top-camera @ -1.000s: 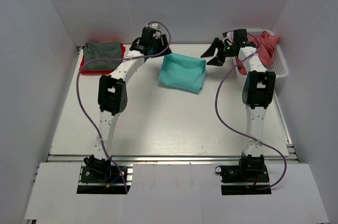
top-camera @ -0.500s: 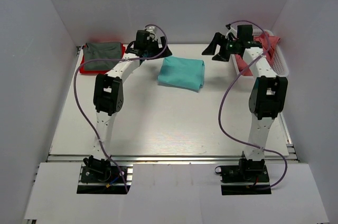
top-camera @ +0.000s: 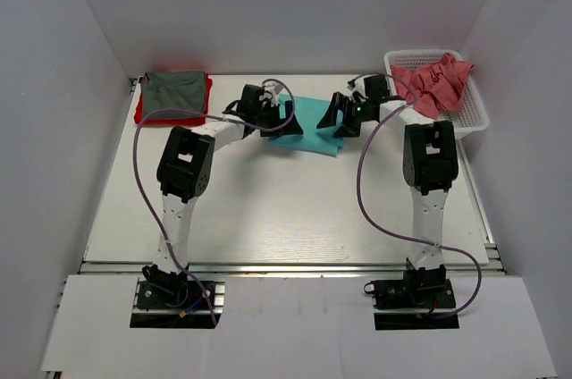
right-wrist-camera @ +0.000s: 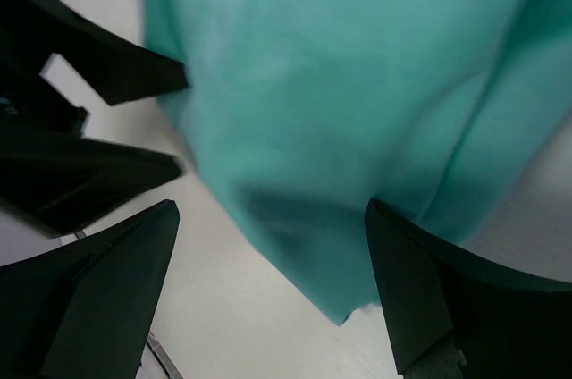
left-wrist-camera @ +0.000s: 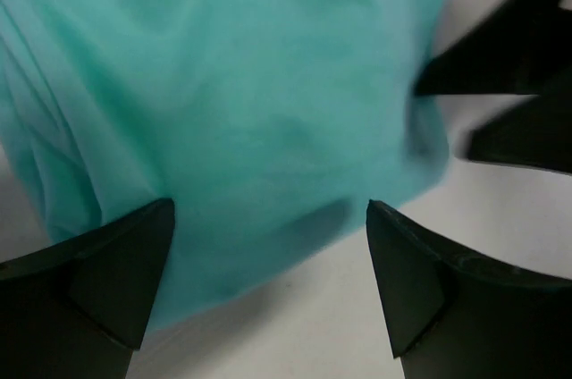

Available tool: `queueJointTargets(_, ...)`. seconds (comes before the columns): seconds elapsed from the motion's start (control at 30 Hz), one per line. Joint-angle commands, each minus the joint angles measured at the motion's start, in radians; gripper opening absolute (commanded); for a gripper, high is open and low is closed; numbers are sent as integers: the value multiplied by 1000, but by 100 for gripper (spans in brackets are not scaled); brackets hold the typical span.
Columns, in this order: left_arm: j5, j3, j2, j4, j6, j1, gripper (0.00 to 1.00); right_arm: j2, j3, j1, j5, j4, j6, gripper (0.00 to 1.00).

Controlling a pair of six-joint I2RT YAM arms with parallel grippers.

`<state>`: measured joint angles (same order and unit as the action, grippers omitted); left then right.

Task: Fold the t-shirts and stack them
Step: Fold the long partially folded tshirt into a neat square

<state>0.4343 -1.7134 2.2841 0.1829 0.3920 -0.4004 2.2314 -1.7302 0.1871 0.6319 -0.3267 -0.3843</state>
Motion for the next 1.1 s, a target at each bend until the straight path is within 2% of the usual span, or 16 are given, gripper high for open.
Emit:
queueJointTargets(0.0,46,174,-64,-55,1,8,100,19,60,-6,-26,52,-22,90)
queueJointTargets(0.13,110,339,-136,-164,19,8,100,-1,184,5,8,89,-24,90)
queueJointTargets(0.3,129,514,-236,-174,31,-14,100,-107,388,25,11,150,-25,90)
queueJointTargets(0.47,44,733,-426,-82,31,-46,100,-228,538,58,2,130,21,90)
queueJointTargets(0.5,31,756,-466,-63,31,-60,100,-298,591,61,-7,150,21,90)
queueJointTargets(0.53,5,791,-553,-44,31,-75,100,-321,639,81,-5,150,19,90)
queueJointTargets(0.67,-66,847,-748,-17,31,-110,100,-530,735,113,-8,135,41,90)
queueJointTargets(0.77,-138,828,-817,51,31,-120,100,-648,764,127,-24,117,73,90)
queueJointTargets(0.97,-386,831,-882,107,54,-120,100,-777,785,126,-18,156,42,90)
queueJointTargets(1.07,-428,793,-813,133,42,-110,100,-814,794,121,-15,161,32,90)
